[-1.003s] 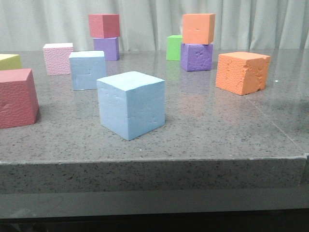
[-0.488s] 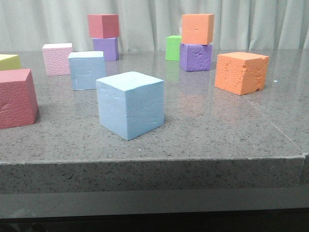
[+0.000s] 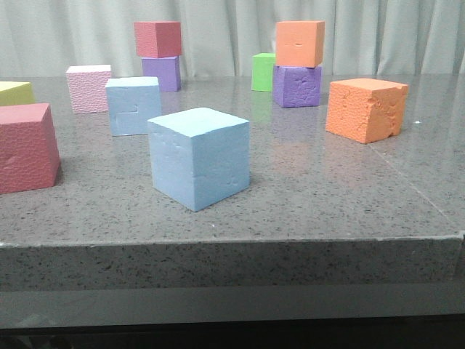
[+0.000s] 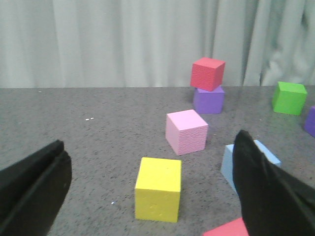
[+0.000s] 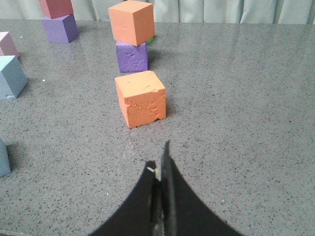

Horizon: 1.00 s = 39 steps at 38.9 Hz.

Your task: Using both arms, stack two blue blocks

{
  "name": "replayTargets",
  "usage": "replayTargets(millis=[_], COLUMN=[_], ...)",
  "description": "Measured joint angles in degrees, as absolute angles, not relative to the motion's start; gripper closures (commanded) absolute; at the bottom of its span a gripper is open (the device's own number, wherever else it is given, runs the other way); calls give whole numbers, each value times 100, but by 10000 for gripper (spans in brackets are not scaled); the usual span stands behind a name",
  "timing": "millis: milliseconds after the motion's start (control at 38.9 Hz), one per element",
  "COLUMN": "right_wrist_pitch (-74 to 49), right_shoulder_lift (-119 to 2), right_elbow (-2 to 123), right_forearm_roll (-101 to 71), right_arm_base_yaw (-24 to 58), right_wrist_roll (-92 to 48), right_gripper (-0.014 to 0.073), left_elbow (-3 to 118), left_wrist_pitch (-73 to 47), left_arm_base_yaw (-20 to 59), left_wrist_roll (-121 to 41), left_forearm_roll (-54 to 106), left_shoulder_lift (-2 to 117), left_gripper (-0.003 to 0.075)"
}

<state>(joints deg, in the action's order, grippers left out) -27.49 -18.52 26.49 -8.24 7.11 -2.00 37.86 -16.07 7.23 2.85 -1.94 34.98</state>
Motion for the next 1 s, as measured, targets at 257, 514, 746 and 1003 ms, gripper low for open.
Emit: replayTargets(millis=[257,514,746,1003], right_wrist_pitch=[-2737,-2727,-2727,-2727], right_shoulder_lift=[-1852,-1852,-1852,-1852], right_elbow=[2649,2649,2649,2649], right_forearm_roll=[-824,-824,-824,-824], right_arm_base_yaw=[711,711,711,711], right_wrist_roll=[-200,-200,-200,-200], right_gripper=[662,662,662,662], left_elbow=[5286,7405,9181,10118], left_wrist_pitch=[-1652,-2754,-4395,-5732], left_arm_base_yaw=[2206,2697,2723,2723], left_wrist_roll=[276,262,1792,2833], left_forearm_roll=[-214,-214,-450,-907], left_shoulder_lift=[5786,8073,9575,10616], left_gripper=[84,84,84,80])
